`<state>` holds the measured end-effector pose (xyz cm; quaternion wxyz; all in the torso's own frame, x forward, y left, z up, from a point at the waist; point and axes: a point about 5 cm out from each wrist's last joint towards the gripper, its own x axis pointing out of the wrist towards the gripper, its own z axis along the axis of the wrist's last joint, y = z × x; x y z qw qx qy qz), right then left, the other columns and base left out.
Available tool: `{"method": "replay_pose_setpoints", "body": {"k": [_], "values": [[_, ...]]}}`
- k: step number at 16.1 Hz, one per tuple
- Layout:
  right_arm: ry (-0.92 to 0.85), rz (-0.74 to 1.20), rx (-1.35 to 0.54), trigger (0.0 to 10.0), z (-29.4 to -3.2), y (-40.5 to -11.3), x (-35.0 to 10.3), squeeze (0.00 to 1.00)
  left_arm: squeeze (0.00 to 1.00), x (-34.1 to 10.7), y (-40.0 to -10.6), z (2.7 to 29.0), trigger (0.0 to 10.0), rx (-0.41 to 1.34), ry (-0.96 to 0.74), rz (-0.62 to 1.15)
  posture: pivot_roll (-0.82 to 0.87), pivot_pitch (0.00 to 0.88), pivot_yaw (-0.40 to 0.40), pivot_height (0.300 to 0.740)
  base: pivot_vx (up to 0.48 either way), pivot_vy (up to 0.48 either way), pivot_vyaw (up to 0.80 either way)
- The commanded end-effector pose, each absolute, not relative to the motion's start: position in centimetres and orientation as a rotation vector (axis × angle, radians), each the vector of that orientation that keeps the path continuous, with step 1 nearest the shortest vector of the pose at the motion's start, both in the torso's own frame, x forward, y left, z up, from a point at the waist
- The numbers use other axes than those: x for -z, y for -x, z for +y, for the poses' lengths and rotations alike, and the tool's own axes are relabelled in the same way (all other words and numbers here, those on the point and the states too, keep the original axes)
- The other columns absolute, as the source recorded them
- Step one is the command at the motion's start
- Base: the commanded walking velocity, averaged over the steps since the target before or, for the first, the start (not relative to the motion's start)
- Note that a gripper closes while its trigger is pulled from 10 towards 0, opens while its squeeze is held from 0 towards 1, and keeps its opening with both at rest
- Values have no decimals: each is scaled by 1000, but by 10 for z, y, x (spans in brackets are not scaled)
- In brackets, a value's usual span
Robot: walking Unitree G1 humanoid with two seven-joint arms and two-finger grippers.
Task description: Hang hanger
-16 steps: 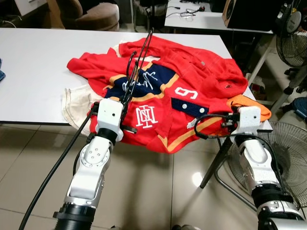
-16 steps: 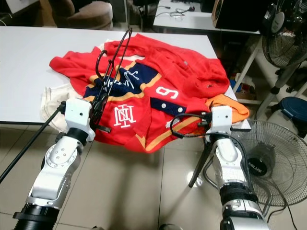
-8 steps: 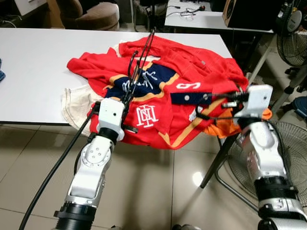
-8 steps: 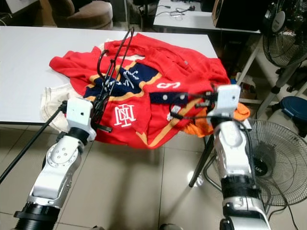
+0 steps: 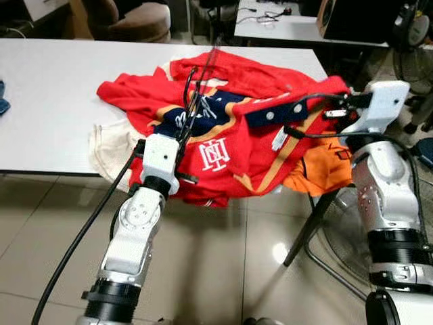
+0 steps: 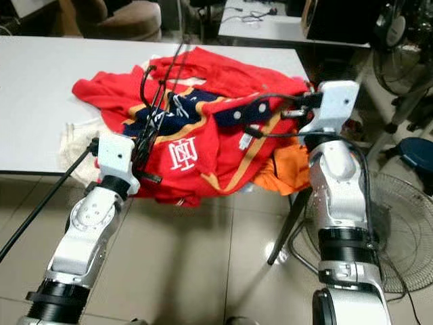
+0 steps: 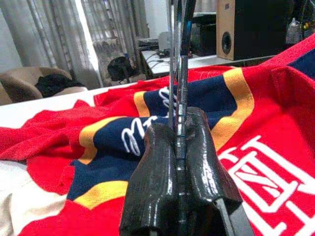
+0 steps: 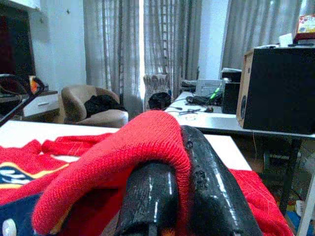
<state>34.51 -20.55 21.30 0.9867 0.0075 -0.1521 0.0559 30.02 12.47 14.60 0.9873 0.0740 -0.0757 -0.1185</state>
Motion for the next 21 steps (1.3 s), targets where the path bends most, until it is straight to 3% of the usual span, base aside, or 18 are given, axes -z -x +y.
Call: {"method": "replay_pose_setpoints", "body": {"k": [1,21], "values": [[-33,-394,-101,0,-205,-344,-237,0,0,-149,-304,125,10000,226,-149,-162,-99,0,3,740,0,0,0],[-58,-360,-80,0,-207,-347,-234,0,0,-154,-307,122,10000,193,-132,-193,-96,0,-12,740,0,0,0]]}}
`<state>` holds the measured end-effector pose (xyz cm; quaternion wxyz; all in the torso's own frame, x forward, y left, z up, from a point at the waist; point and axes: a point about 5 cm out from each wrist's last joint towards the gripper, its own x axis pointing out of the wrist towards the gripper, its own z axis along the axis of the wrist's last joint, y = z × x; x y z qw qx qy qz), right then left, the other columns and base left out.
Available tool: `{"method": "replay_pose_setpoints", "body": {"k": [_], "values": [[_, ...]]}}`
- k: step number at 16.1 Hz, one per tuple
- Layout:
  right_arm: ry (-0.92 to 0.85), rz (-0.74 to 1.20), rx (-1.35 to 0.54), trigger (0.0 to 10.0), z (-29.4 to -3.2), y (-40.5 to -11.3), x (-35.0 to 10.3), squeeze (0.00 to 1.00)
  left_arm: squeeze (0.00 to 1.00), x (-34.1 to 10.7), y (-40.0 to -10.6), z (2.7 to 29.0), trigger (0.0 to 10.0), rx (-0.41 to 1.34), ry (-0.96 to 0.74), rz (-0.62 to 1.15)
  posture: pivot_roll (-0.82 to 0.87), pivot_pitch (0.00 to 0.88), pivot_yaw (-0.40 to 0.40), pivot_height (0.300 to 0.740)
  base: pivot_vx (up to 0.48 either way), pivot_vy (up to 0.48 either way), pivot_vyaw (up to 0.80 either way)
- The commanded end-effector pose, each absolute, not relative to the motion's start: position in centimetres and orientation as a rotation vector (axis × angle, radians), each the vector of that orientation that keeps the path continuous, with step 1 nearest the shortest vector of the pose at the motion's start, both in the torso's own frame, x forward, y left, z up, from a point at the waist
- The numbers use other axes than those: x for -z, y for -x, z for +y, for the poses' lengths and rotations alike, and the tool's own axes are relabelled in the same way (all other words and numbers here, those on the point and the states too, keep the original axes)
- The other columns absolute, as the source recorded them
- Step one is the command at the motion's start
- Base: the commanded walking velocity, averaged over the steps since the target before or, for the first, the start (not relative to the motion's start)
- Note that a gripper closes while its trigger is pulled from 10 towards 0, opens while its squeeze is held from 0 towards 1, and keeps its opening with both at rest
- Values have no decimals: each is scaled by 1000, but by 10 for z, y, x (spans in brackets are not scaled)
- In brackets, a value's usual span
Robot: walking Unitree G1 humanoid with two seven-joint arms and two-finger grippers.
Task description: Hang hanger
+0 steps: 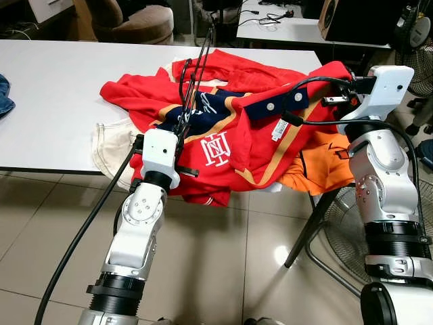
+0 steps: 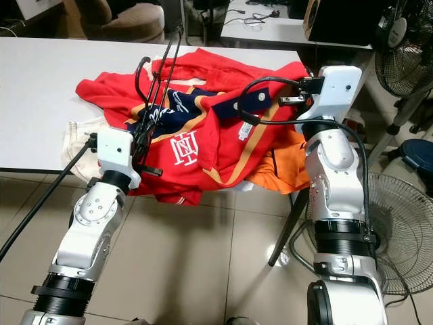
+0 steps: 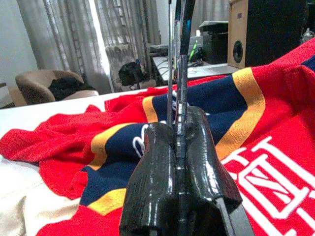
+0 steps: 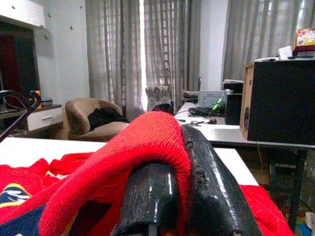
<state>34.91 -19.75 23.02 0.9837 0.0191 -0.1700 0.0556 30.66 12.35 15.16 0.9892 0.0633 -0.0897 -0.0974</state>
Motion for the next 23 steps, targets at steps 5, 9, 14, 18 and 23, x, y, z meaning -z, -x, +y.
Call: {"method": "replay_pose_setpoints", "body": {"k": [5,9,14,18,23], "values": [[-60,-349,-79,0,-207,-348,-231,0,0,-154,-306,122,10000,189,-143,-198,-92,0,-11,740,0,0,0],[-60,-342,-79,0,-207,-349,-229,0,0,-154,-305,122,10000,189,-147,-205,-92,3,-15,740,0,0,0],[-59,-328,-73,0,-209,-348,-225,0,0,-153,-305,120,10000,198,-154,-202,-95,3,-12,740,-200,0,0],[-60,-324,-68,0,-210,-347,-223,0,0,-153,-305,119,10000,203,-155,-202,-95,3,-12,740,-256,0,0],[-55,-322,-66,0,-210,-347,-222,0,0,-152,-305,118,10000,207,-157,-201,-100,6,-10,740,-255,0,0]]}}
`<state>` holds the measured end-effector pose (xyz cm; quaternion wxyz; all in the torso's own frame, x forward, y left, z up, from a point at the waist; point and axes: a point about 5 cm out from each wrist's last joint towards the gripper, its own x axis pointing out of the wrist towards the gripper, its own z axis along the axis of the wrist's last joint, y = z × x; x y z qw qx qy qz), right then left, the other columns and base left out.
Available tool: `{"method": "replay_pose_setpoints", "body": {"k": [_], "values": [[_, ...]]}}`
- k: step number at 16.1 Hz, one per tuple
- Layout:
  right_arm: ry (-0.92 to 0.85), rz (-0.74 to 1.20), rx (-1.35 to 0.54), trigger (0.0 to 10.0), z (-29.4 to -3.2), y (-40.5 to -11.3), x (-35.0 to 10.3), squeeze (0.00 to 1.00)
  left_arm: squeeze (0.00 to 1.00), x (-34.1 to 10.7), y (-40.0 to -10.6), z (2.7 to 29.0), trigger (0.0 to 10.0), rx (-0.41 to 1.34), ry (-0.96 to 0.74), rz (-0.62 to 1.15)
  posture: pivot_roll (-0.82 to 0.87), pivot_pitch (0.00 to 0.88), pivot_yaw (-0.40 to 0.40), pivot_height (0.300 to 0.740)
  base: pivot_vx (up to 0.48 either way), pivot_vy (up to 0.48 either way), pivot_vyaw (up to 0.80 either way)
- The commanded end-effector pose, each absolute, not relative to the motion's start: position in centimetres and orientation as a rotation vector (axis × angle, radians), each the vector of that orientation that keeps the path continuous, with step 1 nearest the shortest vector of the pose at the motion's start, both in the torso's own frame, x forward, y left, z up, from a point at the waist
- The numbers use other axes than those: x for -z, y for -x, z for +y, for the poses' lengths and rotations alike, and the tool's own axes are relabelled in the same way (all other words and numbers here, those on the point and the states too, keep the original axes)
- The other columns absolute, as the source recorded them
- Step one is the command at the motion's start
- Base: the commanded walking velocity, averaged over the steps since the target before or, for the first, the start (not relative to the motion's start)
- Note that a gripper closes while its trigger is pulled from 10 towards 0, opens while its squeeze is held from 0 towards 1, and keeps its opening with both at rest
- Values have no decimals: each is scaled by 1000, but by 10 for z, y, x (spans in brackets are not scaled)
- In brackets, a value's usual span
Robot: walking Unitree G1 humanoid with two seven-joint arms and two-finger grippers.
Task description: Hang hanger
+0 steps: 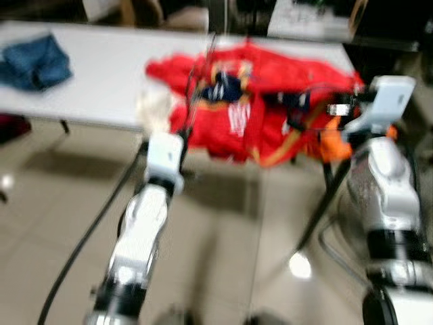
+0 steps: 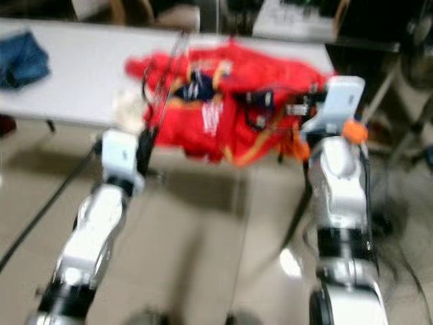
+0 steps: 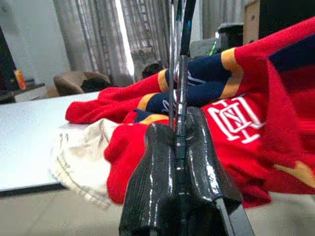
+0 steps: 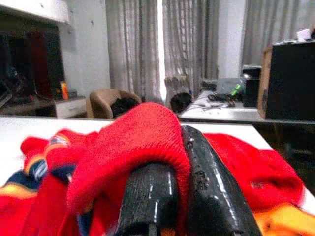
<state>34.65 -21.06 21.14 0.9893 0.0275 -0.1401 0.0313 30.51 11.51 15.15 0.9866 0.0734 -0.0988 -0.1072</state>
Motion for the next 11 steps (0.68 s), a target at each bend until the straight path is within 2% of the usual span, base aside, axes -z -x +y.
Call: {"method": "replay_pose_setpoints", "body": {"k": [1,11], "values": [[-53,-324,-67,0,-210,-346,-223,0,0,-152,-305,117,10000,207,-157,-202,-100,6,-10,740,-259,0,0],[-23,-373,-78,0,-212,-349,-242,0,0,-153,-305,116,10000,215,-168,-214,-96,0,-19,740,-256,0,0]]}}
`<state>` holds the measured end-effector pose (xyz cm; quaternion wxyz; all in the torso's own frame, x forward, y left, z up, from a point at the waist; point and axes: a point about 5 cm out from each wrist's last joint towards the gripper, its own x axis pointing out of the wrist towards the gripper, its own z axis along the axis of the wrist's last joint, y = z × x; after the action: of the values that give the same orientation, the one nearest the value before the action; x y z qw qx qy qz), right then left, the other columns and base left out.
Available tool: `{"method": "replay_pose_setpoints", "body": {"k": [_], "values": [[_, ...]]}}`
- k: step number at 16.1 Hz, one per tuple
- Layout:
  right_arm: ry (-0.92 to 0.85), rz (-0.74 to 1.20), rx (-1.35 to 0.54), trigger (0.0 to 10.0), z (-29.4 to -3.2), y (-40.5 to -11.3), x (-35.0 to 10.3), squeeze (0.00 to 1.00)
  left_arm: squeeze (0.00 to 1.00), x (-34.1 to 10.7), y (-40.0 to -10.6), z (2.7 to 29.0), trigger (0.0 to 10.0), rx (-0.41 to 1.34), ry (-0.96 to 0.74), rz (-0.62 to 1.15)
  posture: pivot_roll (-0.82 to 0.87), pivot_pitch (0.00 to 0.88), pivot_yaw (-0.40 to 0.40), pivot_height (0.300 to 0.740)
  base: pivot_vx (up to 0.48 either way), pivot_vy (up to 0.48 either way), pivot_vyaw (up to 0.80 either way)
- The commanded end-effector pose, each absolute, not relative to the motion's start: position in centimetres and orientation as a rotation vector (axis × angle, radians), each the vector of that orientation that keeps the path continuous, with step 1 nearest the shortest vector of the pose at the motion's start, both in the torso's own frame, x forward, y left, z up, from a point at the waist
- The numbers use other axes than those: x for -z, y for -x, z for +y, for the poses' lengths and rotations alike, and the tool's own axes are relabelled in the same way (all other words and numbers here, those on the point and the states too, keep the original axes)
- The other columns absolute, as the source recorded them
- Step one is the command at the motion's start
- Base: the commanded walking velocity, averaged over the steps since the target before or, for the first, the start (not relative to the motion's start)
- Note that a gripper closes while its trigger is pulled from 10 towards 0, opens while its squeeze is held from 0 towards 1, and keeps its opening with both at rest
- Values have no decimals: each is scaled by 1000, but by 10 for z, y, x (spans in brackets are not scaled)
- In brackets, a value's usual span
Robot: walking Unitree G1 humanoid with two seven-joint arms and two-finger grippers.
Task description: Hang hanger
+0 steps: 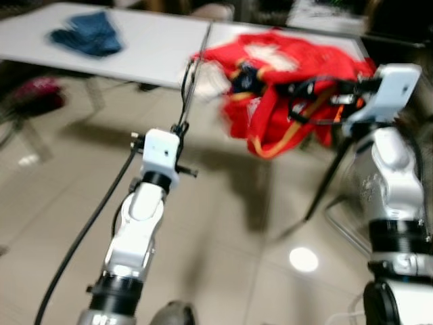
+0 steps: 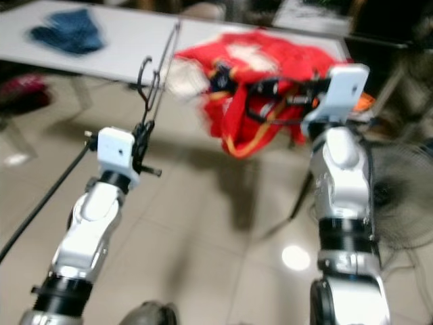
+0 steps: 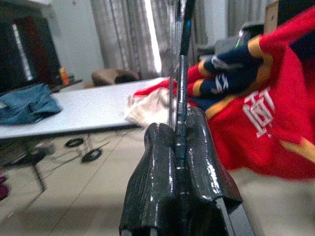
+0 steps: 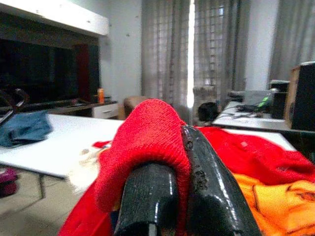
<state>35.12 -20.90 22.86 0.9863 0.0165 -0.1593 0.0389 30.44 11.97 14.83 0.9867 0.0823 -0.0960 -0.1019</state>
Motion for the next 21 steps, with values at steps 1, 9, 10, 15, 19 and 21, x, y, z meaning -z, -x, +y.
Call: {"method": "replay_pose_setpoints", "body": {"k": [1,9,10,15,19,21], "values": [[-14,-382,-74,0,-214,-350,-247,0,0,-153,-305,115,10000,215,-163,-214,-96,0,-19,740,-255,0,0],[-1,-479,-263,0,-206,-342,-340,0,0,-155,-309,118,10000,219,-155,-210,-98,0,-8,740,0,0,0],[-22,-497,-304,0,-202,-339,-350,0,0,-155,-309,118,10000,221,-153,-208,-99,0,-8,740,0,0,0],[-135,-695,-680,0,-171,-289,-433,0,0,-156,-311,118,10000,234,-144,-207,-115,0,4,740,0,0,0],[-160,-671,-694,0,-179,-284,-439,0,0,-158,-314,118,10000,229,-136,-211,-121,0,-1,740,0,0,0],[-102,-552,-595,0,-194,-300,-412,0,0,-158,-316,123,10000,216,-147,-209,-123,0,-4,740,0,0,0]]}}
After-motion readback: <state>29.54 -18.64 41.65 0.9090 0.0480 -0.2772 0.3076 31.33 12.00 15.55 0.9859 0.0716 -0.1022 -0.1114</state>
